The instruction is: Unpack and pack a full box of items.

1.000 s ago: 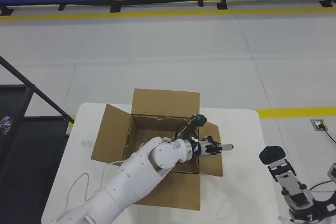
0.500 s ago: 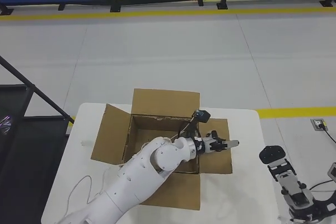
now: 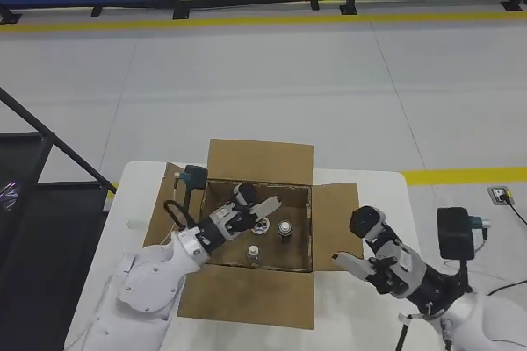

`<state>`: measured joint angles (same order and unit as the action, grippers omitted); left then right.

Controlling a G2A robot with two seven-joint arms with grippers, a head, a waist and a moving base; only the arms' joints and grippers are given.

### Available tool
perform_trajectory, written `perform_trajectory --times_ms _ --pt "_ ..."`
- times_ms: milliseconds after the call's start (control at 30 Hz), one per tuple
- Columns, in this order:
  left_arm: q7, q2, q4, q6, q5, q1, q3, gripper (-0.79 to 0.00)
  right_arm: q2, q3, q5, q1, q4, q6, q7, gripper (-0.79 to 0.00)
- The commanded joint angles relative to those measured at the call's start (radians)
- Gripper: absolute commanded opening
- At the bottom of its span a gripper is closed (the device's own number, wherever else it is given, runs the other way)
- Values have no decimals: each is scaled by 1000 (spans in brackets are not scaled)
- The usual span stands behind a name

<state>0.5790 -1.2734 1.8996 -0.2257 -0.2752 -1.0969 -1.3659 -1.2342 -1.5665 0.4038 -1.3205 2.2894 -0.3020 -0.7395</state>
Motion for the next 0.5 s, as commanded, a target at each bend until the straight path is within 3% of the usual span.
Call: perform_trajectory --times_ms 0,267,467 --pt "10 11 59 -27 48 -90 -108 0 1 93 69 109 -33 69 -90 0" --pt "4 37 139 -126 137 -319 -379 0 -22 422 270 477 -286 283 -303 0" --pt "15 40 139 -148 148 -347 -403 0 -28 457 268 511 -288 324 -320 0"
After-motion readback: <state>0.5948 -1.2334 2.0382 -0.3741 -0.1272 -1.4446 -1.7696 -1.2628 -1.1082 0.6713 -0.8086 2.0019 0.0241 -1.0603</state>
